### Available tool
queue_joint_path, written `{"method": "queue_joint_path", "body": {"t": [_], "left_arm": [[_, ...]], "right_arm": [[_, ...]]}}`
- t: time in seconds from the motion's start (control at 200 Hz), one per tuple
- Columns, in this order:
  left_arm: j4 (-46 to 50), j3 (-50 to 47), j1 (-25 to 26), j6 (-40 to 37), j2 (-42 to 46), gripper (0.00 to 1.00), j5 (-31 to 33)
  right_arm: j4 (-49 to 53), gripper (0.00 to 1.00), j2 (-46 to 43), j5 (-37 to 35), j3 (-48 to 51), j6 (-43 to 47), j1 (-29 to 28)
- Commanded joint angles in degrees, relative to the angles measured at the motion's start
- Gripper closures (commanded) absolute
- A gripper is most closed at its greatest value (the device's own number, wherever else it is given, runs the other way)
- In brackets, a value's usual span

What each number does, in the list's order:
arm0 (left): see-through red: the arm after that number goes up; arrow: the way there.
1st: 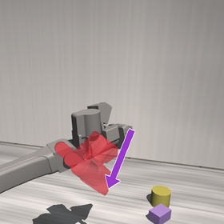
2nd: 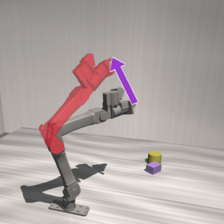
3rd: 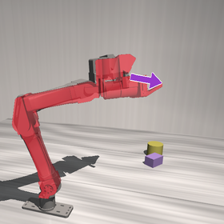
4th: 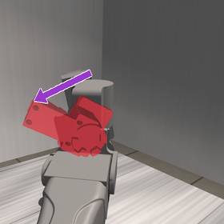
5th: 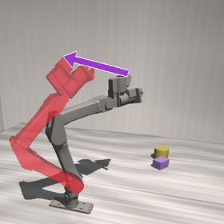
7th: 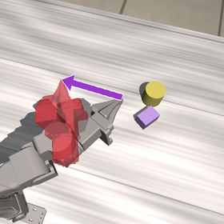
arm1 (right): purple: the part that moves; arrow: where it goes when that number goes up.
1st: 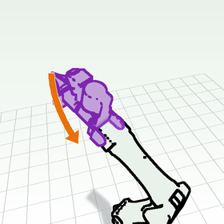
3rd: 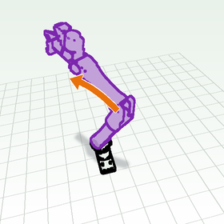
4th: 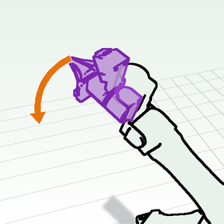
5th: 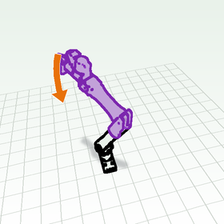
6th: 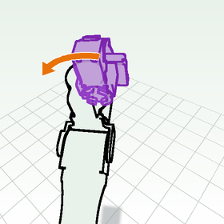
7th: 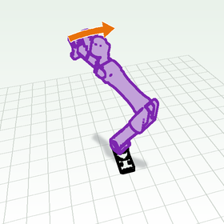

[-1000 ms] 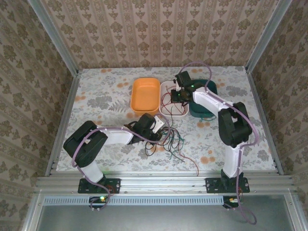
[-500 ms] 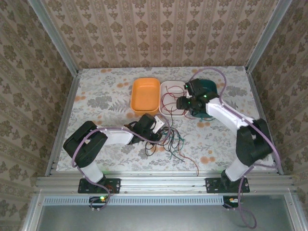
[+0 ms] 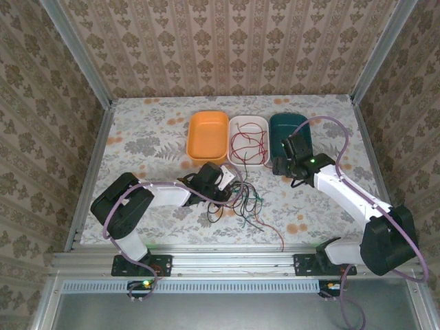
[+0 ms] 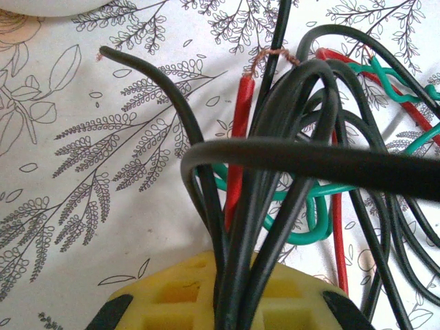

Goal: Untangle the cables

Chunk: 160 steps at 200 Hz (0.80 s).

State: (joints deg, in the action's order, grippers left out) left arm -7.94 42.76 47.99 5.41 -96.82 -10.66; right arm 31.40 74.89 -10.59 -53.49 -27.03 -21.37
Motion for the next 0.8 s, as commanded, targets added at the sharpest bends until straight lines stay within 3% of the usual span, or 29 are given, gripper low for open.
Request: {"method": "queue_joint_path", "body": {"t": [0.0, 0.335, 0.4, 0.51, 0.585, 0.705, 0.795], "left_arm": [[0.08, 1.37, 0.18, -0.16, -1.84, 1.0, 0.28], [-0.06, 0.15, 0.42, 0.27, -1.11, 1.0, 0.7], [-0.12, -0.12, 0.44, 0.16, -0.92, 1.0, 0.8], [0.21, -0.14, 0.37, -0.03, -1.01, 1.0, 0.63], [0.17, -0.18, 0.42, -0.03, -1.07, 1.0, 0.64], [0.21, -0.15, 0.44, 0.2, -1.18, 1.0, 0.64], [-0.17, -0.27, 0.46, 0.39, -1.18, 1.0, 0.72]], "right_arm": [[-3.11, 0.36, 0.71, 5.45, 0.08, 1.08, 0.01], [-4.42, 0.41, 8.87, 9.51, -2.12, 1.1, 0.18], [-5.62, 0.5, 9.26, 10.03, -1.64, 1.02, 0.44], [-6.99, 0.78, 9.8, 10.71, -1.83, 1.26, 0.53], [-7.79, 0.89, 10.0, 10.94, -2.41, 1.81, 0.48], [-7.93, 0.97, 11.21, 11.7, -4.43, 2.85, 0.54], [-9.07, 0.98, 12.62, 12.76, -6.18, 3.16, 0.54]]}}
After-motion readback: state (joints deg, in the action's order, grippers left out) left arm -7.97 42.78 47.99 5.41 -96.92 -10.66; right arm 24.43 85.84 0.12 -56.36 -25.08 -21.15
